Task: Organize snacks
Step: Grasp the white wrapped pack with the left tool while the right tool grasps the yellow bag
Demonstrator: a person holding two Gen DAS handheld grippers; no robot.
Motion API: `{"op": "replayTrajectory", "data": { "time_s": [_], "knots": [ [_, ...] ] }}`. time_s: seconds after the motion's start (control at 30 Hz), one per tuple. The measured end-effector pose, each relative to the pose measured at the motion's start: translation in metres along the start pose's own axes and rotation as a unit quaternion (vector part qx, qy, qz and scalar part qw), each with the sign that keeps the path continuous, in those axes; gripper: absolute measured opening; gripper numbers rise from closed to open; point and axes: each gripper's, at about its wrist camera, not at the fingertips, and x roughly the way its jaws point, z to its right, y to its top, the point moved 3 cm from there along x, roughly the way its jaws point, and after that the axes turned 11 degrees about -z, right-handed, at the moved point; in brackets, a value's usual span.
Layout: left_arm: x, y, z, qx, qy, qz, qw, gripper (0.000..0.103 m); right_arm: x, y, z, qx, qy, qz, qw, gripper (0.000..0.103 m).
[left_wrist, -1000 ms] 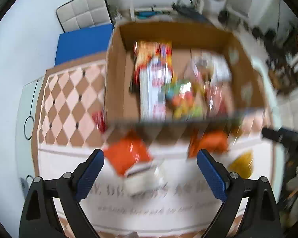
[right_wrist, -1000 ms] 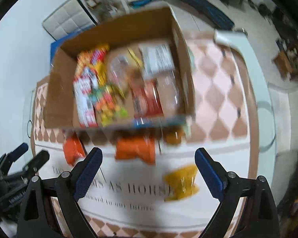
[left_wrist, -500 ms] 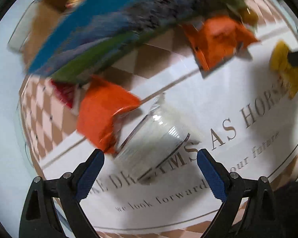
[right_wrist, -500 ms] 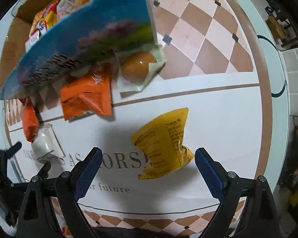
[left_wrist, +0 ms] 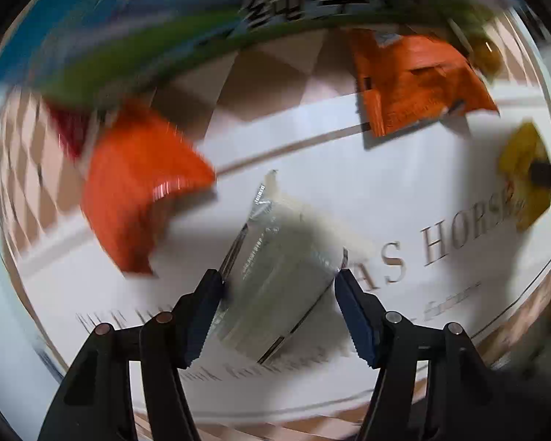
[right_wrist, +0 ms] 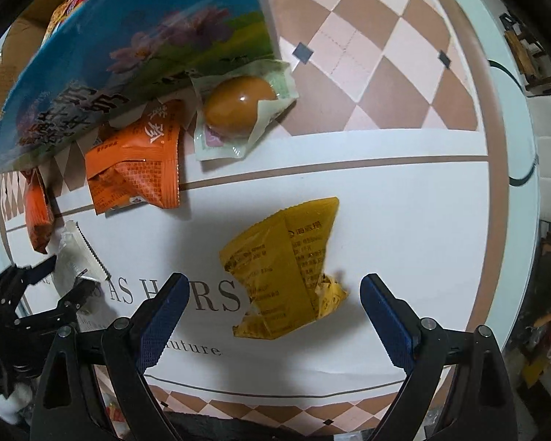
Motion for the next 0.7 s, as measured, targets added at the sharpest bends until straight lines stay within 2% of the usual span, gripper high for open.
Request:
{"op": "replayTrajectory", "data": {
  "time_s": [0.13, 0.2, 0.27, 0.33, 0.4, 0.53, 0.7],
  "knots": [
    [0.004, -0.009, -0.006, -0.069, -0.043, -0.011, 0.9966, 0.062, 0.011, 0.003, -0.002, -0.017, -0.011, -0.008, 1.0, 0.096],
    [0.006, -0.014, -0.012, -0.104, -0.075, -0.02, 0.9915, 0.062, 0.018, 0.003, -0.001, -0.019, -0.016, -0.011, 1.0, 0.094],
    [0.009, -0.019, -0.021, -0.124, -0.112, -0.03, 0.9854, 0.062, 0.027, 0.003, -0.003, -0.023, -0.023, -0.016, 0.999, 0.083],
    [0.01, -0.022, -0.026, -0.134, -0.135, -0.034, 0.9812, 0.062, 0.034, 0.002, -0.002, -0.024, -0.027, -0.021, 0.999, 0.058],
    [0.009, -0.025, -0.026, -0.122, -0.133, -0.034, 0.9831, 0.062, 0.04, -0.001, 0.0, -0.023, -0.028, -0.022, 0.999, 0.056],
    [0.005, -0.029, -0.018, -0.09, -0.099, -0.028, 0.9906, 0.062, 0.049, -0.018, -0.003, -0.036, -0.011, -0.036, 0.999, 0.055],
    [0.022, -0.035, -0.004, -0.073, -0.053, -0.05, 0.9946, 0.062, 0.059, -0.032, -0.016, -0.053, -0.001, -0.05, 0.997, 0.056]
  ]
}}
